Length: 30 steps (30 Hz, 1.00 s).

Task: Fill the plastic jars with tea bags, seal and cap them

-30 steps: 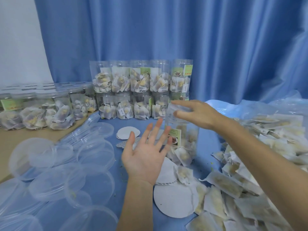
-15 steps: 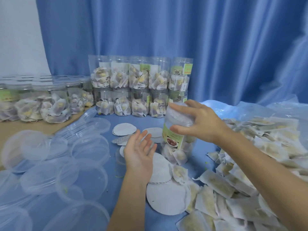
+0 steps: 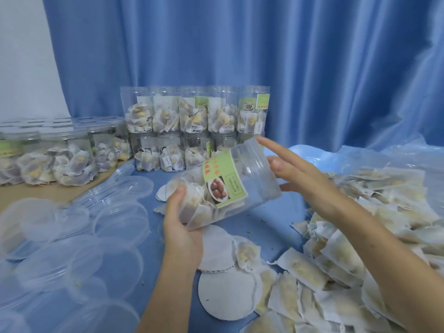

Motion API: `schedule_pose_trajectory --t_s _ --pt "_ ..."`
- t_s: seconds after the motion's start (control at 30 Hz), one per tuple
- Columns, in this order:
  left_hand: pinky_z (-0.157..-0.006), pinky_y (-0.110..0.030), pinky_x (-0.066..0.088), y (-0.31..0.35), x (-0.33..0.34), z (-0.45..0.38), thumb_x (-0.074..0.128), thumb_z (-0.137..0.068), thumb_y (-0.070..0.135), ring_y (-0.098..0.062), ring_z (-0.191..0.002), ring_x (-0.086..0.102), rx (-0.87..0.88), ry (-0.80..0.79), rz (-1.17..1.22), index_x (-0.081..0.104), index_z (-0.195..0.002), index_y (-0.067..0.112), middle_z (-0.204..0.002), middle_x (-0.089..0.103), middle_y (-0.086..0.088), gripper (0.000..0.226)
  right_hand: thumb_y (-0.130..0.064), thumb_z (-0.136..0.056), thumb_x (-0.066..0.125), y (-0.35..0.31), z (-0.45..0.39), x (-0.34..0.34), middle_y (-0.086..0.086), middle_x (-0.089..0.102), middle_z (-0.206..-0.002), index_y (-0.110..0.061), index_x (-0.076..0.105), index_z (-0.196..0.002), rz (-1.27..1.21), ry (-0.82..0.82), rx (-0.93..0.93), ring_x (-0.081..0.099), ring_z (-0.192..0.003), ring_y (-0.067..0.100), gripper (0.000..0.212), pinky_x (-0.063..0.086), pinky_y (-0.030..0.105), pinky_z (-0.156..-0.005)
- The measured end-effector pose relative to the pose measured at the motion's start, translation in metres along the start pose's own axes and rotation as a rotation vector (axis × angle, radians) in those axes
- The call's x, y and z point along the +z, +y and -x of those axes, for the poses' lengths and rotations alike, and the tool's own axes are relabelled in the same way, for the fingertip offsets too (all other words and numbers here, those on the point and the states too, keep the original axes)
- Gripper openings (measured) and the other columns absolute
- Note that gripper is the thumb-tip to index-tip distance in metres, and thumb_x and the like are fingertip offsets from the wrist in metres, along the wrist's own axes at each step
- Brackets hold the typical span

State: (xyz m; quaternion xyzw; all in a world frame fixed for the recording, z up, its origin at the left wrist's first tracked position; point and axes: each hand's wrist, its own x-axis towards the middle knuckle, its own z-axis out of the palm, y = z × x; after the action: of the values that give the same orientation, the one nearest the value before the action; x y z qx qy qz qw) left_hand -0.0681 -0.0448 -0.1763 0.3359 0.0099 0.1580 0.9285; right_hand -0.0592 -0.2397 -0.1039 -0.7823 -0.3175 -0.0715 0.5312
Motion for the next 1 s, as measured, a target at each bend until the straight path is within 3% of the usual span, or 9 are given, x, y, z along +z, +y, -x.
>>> schedule_pose_trajectory --t_s 0.17,0.27,0.4,0.57,0.7,0.8,0.87,0.93,1.0 --pt "-0.095 -0.058 0.045 0.004 -0.006 -0.007 0.071 -0.061 0.033 -0.028 -0.098 0.068 0.018 0.045 -0.046 0.071 -0.082 0.023 -0.091 0.075 -0.002 0.023 -0.041 -0.063 0.076 0.01 0.002 -0.014 -0.001 0.061 -0.116 -0.062 0.042 -0.124 -0.042 -0.102 0.047 0.067 -0.094 0.011 0.073 0.057 0.027 -0.076" --pt "-0.094 -0.055 0.047 0.004 -0.008 -0.005 0.07 -0.061 0.041 -0.025 -0.097 0.068 -0.015 0.038 -0.132 0.071 -0.087 0.025 -0.093 0.075 -0.001 0.03 -0.025 -0.062 0.078 0.015 0.004 -0.015 -0.019 0.052 -0.121 -0.062 0.046 -0.12 0.047 -0.146 -0.02 0.062 -0.099 0.004 0.076 0.052 0.018 -0.082" --pt "-0.089 -0.051 0.05 0.005 -0.01 -0.004 0.065 -0.073 0.045 -0.027 -0.099 0.067 -0.046 0.043 -0.149 0.067 -0.11 0.019 -0.106 0.072 -0.006 0.046 -0.015 -0.061 0.08 0.012 0.005 -0.013 -0.028 0.044 -0.129 -0.052 0.049 -0.123 0.161 -0.196 -0.089 0.049 -0.118 0.011 0.078 0.049 0.033 -0.097" --pt "-0.079 -0.046 0.054 0.003 -0.014 -0.005 0.059 -0.083 0.03 -0.026 -0.086 0.07 0.059 0.033 -0.107 0.07 -0.084 0.02 -0.087 0.074 -0.003 0.015 -0.058 -0.057 0.071 0.014 0.003 -0.005 -0.01 0.06 -0.112 -0.061 0.048 -0.115 0.103 -0.058 0.029 0.068 -0.082 0.012 0.062 0.058 0.031 -0.068" --pt "-0.064 -0.035 0.052 0.004 -0.019 -0.008 0.054 -0.083 0.021 -0.014 -0.064 0.07 0.141 0.026 -0.112 0.074 -0.057 0.026 -0.069 0.072 0.005 0.033 -0.086 -0.052 0.045 0.015 0.0 0.013 0.015 0.063 -0.092 -0.056 0.051 -0.093 -0.002 0.017 0.363 0.069 -0.055 0.031 0.051 0.055 0.03 -0.049" --pt "-0.07 -0.039 0.054 0.005 -0.018 -0.007 0.055 -0.084 0.024 -0.016 -0.068 0.071 0.141 0.024 -0.108 0.074 -0.06 0.026 -0.074 0.073 0.002 0.03 -0.093 -0.051 0.039 0.016 -0.001 0.012 0.0 0.065 -0.112 -0.061 0.047 -0.113 0.068 0.003 0.332 0.071 -0.085 0.019 0.07 0.059 0.03 -0.068" --pt "-0.071 -0.041 0.054 0.005 -0.015 -0.007 0.058 -0.083 0.032 -0.023 -0.081 0.071 0.103 0.061 -0.138 0.074 -0.082 0.022 -0.092 0.073 -0.004 0.019 -0.088 -0.053 0.05 0.017 -0.001 0.012 -0.024 0.038 -0.137 -0.071 0.021 -0.128 0.119 -0.06 0.154 0.05 -0.122 0.008 0.083 0.048 0.035 -0.095" --pt "-0.071 -0.044 0.054 0.004 -0.015 -0.006 0.058 -0.081 0.046 -0.03 -0.091 0.069 0.014 0.101 -0.185 0.068 -0.106 0.019 -0.103 0.072 -0.007 0.038 -0.078 -0.056 0.063 0.015 0.001 0.014 -0.028 0.023 -0.142 -0.075 0.01 -0.127 0.205 -0.081 -0.012 0.036 -0.13 0.006 0.089 0.039 0.037 -0.104" --pt "-0.07 -0.045 0.053 0.002 -0.016 -0.007 0.056 -0.078 0.057 -0.029 -0.088 0.07 -0.061 0.128 -0.2 0.067 -0.105 0.025 -0.099 0.074 -0.004 0.043 -0.077 -0.063 0.058 0.017 0.002 0.02 -0.019 0.028 -0.143 -0.071 0.01 -0.131 0.361 -0.025 -0.104 0.039 -0.125 0.007 0.084 0.039 0.035 -0.102"
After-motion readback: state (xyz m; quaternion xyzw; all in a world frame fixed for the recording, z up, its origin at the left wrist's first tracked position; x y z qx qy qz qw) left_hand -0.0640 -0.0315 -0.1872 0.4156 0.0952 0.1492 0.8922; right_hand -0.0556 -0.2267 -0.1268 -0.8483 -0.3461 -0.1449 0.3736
